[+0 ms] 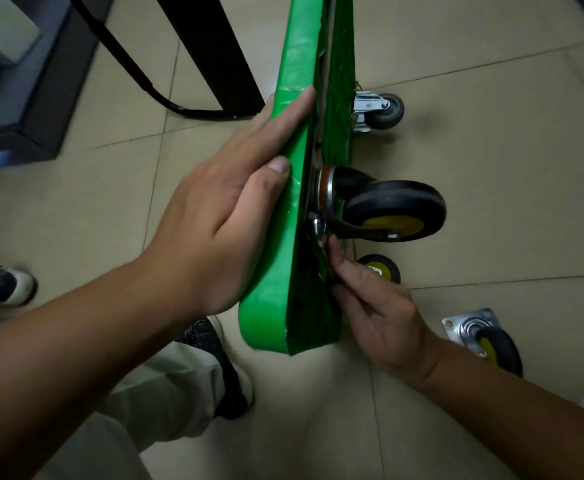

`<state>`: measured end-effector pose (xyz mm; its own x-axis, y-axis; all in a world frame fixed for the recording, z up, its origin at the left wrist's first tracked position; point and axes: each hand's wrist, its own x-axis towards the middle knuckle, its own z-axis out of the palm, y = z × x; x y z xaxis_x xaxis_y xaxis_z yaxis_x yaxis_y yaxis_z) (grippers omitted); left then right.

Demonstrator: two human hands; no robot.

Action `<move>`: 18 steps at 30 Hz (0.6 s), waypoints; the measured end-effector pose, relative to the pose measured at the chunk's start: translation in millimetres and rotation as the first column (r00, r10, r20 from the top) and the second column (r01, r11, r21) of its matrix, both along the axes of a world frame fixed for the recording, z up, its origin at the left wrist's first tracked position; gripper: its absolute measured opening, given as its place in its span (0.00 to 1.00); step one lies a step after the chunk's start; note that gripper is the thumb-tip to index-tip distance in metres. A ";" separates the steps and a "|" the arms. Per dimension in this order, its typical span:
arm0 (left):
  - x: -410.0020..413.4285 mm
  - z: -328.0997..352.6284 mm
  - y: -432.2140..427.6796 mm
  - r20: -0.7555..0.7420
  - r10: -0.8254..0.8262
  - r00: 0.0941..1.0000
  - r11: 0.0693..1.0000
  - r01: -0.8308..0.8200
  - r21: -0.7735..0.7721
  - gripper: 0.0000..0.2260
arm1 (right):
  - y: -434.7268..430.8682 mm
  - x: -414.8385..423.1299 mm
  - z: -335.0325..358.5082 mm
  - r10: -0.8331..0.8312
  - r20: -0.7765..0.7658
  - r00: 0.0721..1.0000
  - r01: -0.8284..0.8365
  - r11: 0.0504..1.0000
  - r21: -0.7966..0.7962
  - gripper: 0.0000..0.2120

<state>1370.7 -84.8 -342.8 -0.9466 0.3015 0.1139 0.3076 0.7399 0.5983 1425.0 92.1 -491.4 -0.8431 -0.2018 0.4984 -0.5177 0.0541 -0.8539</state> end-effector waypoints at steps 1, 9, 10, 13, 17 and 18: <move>0.2 0.5 0.6 0.000 0.000 1.000 1.000 0.000 -0.001 0.25 | -0.8 6.0 3.8 -0.007 0.035 0.999 0.008 1.000 -0.026 0.24; 5.4 12.9 11.2 0.006 0.002 1.000 1.000 -0.002 0.027 0.25 | -6.0 54.7 74.7 0.073 0.561 0.825 0.028 0.985 -0.169 0.24; 6.9 14.2 13.2 0.009 0.012 1.000 1.000 -0.012 0.016 0.26 | -4.8 56.3 88.9 0.083 0.600 0.795 0.037 0.982 -0.185 0.23; 8.2 18.4 15.6 0.021 0.024 0.999 0.999 -0.024 -0.027 0.27 | -3.7 51.3 132.5 0.166 0.747 0.644 0.056 0.963 -0.263 0.21; 8.7 20.7 17.9 0.042 0.012 0.999 0.997 -0.009 -0.079 0.27 | -5.5 40.9 157.6 0.114 0.809 0.576 0.057 0.982 -0.179 0.18; 9.5 21.6 17.4 0.048 0.004 0.999 0.996 0.000 -0.089 0.28 | -7.4 41.9 159.7 0.082 0.807 0.584 0.053 0.989 -0.140 0.18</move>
